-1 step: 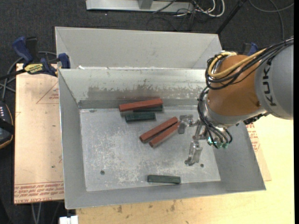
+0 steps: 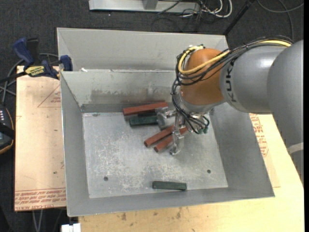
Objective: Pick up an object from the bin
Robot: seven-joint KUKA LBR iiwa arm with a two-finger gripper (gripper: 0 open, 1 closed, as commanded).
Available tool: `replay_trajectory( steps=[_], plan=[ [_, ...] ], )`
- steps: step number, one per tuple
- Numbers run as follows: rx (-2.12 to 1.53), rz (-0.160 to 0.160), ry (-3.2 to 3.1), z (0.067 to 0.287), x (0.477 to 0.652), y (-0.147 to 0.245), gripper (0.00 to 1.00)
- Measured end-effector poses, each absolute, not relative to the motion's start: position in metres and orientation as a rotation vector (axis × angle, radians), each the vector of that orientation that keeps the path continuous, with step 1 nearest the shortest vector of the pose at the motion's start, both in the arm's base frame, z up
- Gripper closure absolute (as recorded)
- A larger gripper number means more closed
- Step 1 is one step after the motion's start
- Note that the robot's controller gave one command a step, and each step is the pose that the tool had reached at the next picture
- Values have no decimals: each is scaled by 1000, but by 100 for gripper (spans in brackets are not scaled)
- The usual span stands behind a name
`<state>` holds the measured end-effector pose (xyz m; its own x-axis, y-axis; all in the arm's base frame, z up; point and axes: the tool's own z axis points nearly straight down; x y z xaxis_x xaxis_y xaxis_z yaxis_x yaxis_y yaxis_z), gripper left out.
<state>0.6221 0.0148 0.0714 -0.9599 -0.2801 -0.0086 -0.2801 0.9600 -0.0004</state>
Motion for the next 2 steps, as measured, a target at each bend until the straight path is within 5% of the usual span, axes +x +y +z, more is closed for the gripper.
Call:
replay_trajectory(
  steps=[1,2],
  plan=[
    [-462,0,3100,102,621,2,0],
    [-498,0,3096,104,635,-9,0]
  ],
)
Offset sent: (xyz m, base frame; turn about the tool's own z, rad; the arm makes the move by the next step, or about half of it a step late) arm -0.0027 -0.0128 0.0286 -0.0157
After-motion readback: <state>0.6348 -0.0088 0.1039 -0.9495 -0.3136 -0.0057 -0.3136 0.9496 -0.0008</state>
